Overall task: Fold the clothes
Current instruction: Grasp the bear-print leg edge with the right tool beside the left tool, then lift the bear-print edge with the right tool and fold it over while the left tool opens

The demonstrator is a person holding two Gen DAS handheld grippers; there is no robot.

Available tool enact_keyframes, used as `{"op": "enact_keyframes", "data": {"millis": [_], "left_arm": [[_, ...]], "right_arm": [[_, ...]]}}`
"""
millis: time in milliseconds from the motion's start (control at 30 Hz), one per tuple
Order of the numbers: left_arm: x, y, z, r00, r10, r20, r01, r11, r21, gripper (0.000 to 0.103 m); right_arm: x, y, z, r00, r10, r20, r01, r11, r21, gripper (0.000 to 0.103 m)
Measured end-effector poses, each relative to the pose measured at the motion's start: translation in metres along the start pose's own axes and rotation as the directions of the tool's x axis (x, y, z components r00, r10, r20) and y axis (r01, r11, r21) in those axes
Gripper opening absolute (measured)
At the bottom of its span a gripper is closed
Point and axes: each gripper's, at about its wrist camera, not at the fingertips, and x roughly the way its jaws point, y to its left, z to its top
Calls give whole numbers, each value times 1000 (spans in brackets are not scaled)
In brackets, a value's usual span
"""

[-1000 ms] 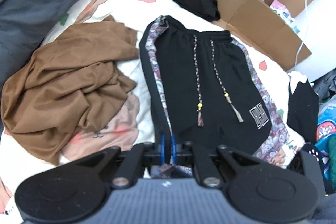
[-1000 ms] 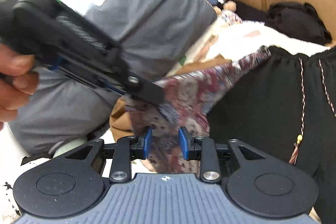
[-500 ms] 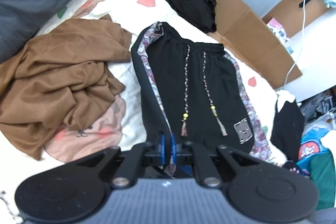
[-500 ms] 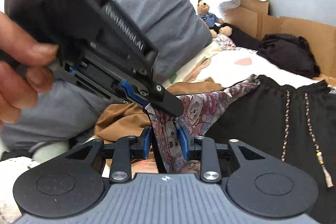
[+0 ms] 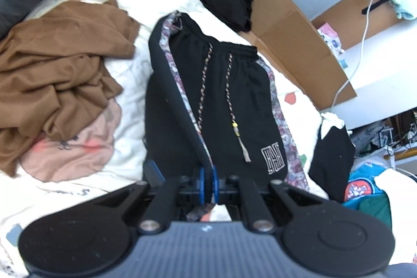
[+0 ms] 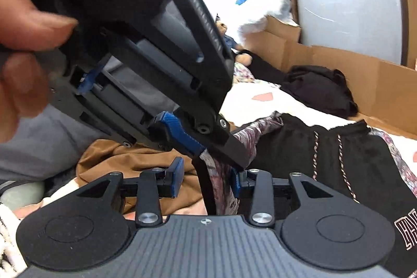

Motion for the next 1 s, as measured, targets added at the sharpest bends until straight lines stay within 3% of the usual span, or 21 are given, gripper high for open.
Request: {"op": "enact_keyframes", "data": {"millis": [33,167,233,333,433,1000], "left_arm": [[1,-2,1,1000,7,-1,-7,1000,5,7],[3,-6,1,1000,-11,1,11,1000,2,9],[2,-12,1,1000,-20,6,20,1000,13,19],[-3,-29,2,999,-12,37,9,998,64,37],[-6,-40,3,998,-2,61,-4,995,101,42],[19,-40,12,993,101,61,-106,990,93,52]], "right_arm": [[0,-4,0,1000,-3,-3,3,1000,5,19],[0,-16,1,1000,1,-6,-1,1000,8,10],[-1,-22,2,1000,1,-7,-1,1000,12,7],[-4,-29,0,1000,-2,-16,3,1000,30,7],[-8,-34,-3,1000,-2,-12,2,1000,28,6],[-16,-101,-8,1000,-12,-25,15,992,124,3]]}}
